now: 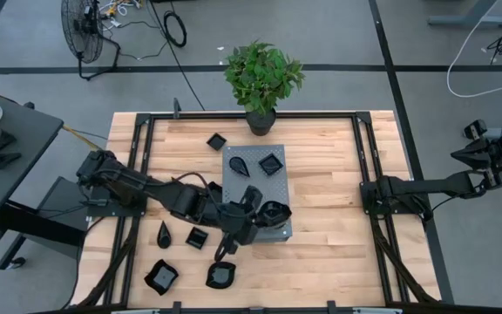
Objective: Pick & Place Mini shaped plates
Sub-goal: Stack the black bowl on top of the black bowl on the shelf
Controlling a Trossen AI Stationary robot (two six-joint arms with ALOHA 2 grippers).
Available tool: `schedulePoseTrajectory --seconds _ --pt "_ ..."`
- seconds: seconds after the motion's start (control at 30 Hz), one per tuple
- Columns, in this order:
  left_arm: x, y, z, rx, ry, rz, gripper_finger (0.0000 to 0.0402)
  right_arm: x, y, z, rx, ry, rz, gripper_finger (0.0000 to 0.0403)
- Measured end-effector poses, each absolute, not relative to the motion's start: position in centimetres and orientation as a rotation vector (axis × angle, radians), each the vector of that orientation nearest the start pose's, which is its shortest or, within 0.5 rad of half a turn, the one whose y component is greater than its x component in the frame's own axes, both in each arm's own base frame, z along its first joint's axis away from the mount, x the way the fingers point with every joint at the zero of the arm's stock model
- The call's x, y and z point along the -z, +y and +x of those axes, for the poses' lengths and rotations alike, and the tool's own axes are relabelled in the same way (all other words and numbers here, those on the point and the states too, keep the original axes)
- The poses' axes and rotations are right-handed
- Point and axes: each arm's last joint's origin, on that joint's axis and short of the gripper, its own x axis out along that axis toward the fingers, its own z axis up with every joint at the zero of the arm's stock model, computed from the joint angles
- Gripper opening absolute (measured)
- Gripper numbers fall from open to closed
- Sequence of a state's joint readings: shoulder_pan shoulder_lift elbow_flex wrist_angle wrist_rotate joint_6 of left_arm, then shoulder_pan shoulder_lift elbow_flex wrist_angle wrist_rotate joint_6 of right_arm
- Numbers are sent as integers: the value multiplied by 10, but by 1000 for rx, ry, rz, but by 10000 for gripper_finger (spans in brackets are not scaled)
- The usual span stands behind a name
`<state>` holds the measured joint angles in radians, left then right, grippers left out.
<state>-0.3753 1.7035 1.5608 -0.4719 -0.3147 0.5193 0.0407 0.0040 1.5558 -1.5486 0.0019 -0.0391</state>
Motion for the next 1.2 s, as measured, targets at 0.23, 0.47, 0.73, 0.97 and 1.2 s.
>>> schedulePoseTrajectory --seconds 0.23,0.47,0.73,0.97,1.2 --pt "-370 -123 356 166 570 631 6 -351 -8 -202 -39 -4 -39 16" --pt "-375 -120 355 140 591 534 5 -351 -8 -202 -39 -4 -39 16" --pt "-352 -122 365 138 701 555 6 -351 -8 -202 -38 -3 -39 16" --pt "-333 -125 376 151 754 578 4 -352 -8 -202 -38 -11 -39 16" --pt "-341 -124 373 142 784 549 9 -352 -8 -202 -39 -11 -39 16"
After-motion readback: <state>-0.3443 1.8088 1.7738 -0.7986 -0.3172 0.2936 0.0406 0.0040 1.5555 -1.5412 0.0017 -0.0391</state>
